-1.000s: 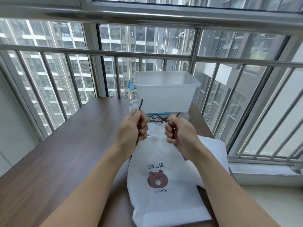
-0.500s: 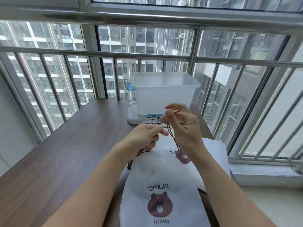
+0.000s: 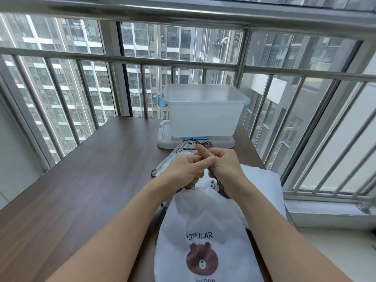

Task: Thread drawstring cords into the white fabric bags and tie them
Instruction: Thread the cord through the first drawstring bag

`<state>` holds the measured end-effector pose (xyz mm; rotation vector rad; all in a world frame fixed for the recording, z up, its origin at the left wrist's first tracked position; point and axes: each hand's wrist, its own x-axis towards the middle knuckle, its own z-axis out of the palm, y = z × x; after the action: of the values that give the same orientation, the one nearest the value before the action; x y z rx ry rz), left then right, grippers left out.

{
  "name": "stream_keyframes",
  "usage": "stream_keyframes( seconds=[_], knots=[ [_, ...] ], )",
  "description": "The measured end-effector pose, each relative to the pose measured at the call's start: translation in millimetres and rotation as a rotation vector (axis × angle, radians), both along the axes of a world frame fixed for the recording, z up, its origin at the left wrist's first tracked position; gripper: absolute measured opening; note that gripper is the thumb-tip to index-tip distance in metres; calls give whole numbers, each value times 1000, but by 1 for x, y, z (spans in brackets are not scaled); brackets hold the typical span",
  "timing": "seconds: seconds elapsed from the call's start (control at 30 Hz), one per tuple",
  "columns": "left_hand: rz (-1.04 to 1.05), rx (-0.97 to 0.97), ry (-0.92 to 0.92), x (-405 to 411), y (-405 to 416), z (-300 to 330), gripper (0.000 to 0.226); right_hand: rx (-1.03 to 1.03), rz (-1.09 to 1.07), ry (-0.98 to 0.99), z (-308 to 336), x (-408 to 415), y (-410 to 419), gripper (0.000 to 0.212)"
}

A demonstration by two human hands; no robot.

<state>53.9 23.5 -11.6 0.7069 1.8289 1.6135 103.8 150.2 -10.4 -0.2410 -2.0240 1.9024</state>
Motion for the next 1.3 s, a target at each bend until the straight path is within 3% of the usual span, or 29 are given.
stream_keyframes(
  seconds=[0.17, 0.3, 0.37, 0.5, 0.6, 0.67, 0.73, 0.8, 0.83, 0.93, 1.0, 1.1, 1.17, 1.23, 1.3],
  knots=[
    [41, 91, -78, -5, 4, -3, 37, -321, 58, -69, -3, -3, 8, 23],
    [126, 135, -213, -7, 4, -2, 33, -315, 1, -61, -7, -4, 9, 10],
    [193, 137, -287, -8, 5, -1, 31, -192, -116, -30, -7, -5, 9, 7],
    [213, 246, -558, -14, 3, 2, 23, 481, -360, 75, -11, -4, 11, 3],
    [214, 291, -685, -15, -2, 3, 26, 637, -478, 173, -10, -3, 4, 5],
    [224, 324, -733, -15, -3, 3, 25, 509, -510, 185, -4, -1, 1, 4],
    [207, 396, -807, -16, -4, 4, 24, 82, -377, 124, 7, 2, 3, 9],
    [194, 473, -865, -19, -5, 5, 23, -383, -61, 14, 17, 9, 4, 25],
    [196, 498, -876, -21, -6, 6, 21, -420, 44, -62, 19, 13, 5, 35],
    [141, 561, -869, -22, -11, 11, 20, -173, 197, -260, 18, 18, 3, 50],
    [117, 514, -712, -20, -13, 15, 26, -59, 274, -318, 14, 16, 2, 39],
    [246, 271, -57, -17, -10, 16, 30, 8, 238, -312, 12, 15, 4, 12],
    [350, 207, 336, -18, -9, 9, 30, 24, 142, -298, 13, 15, 5, 19],
    [447, 112, 611, -22, -9, 0, 30, 5, 68, -282, 16, 15, 5, 33],
    [486, 159, 587, -21, -6, -2, 32, -47, 51, -294, 17, 13, 6, 50]
  ],
)
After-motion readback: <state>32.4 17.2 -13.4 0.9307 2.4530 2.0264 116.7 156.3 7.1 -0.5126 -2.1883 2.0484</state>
